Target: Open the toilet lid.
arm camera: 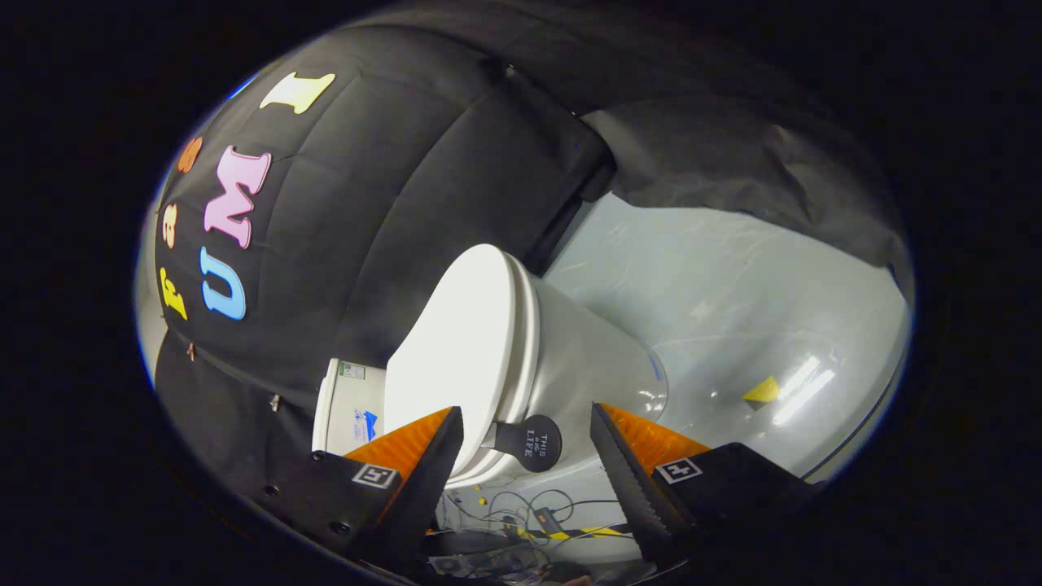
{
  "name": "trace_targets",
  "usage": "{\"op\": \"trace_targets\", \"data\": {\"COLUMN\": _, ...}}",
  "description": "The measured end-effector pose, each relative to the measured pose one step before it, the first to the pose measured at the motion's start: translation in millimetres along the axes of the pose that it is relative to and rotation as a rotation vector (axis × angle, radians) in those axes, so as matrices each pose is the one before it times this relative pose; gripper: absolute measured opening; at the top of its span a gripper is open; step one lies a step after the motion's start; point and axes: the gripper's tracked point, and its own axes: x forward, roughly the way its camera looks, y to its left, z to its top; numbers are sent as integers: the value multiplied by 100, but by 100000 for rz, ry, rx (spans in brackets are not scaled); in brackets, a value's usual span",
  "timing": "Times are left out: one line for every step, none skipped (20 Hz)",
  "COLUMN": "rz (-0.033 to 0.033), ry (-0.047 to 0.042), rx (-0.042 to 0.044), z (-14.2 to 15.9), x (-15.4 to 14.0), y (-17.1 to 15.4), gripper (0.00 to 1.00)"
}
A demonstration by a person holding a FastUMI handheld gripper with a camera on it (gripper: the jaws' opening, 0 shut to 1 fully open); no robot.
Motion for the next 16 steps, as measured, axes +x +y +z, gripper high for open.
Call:
{"op": "trace_targets", "data": {"rz": 670, "ry": 1185, "rx": 3561, "z": -348, "x": 137, "y": -228, "gripper": 94}}
{"op": "trace_targets", "data": {"rz": 1499, "ry": 1577, "rx": 2860, "z": -411, "x": 406, "y": -101, "gripper": 90}}
{"op": "trace_targets", "data": {"rz": 950, "ry": 1941, "rx": 2489, "z": -595, "x": 569, "y": -139, "gripper": 90}}
{"op": "trace_targets", "data": {"rz": -412, "ry": 1561, "rx": 2499, "z": -767, "x": 536, "y": -381, "gripper": 79}}
{"op": "trace_targets", "data": {"rz": 1146, "ry": 936, "rx": 2381, "z": -59, "x": 1292, "y": 199, "gripper": 68}}
{"op": "trace_targets", "data": {"rz": 4121, "ry": 1281, "rx": 2418, "z": 103, "x": -1010, "y": 711, "gripper": 57}}
{"op": "trace_targets", "data": {"rz": 794, "ry": -212, "rx": 3209, "z": 1406, "x": -127, "y": -89, "gripper": 57}}
{"op": "trace_targets", "data": {"rz": -146, "ry": -1578, "rx": 2141, "z": -769, "x": 293, "y": -111, "gripper": 41}}
{"op": "trace_targets", "data": {"rz": 3017, "ry": -280, "rx": -139, "z": -392, "x": 1013, "y": 281, "gripper": 25}}
{"op": "trace_targets", "data": {"rz": -112, "ry": 1502, "rx": -2708, "z": -664, "x": -1183, "y": 471, "gripper": 14}}
{"op": "trace_targets", "data": {"rz": -573, "ry": 692, "rx": -2201, "z": -304, "x": -103, "y": 148, "gripper": 13}}
{"op": "trace_targets", "data": {"rz": -1308, "ry": 1160, "rx": -1165, "z": 146, "x": 81, "y": 44, "gripper": 14}}
{"op": "trace_targets", "data": {"rz": -1148, "ry": 224, "rx": -560, "z": 220, "x": -60, "y": 383, "gripper": 13}}
{"op": "trace_targets", "data": {"rz": -704, "ry": -373, "rx": -1034, "z": 163, "x": -284, "y": 555, "gripper": 12}}
{"op": "trace_targets", "data": {"rz": -652, "ry": -343, "rx": -1805, "z": 55, "x": -326, "y": 632, "gripper": 11}}
{"op": "trace_targets", "data": {"rz": -645, "ry": -332, "rx": -2225, "z": -104, "x": -341, "y": 707, "gripper": 10}}
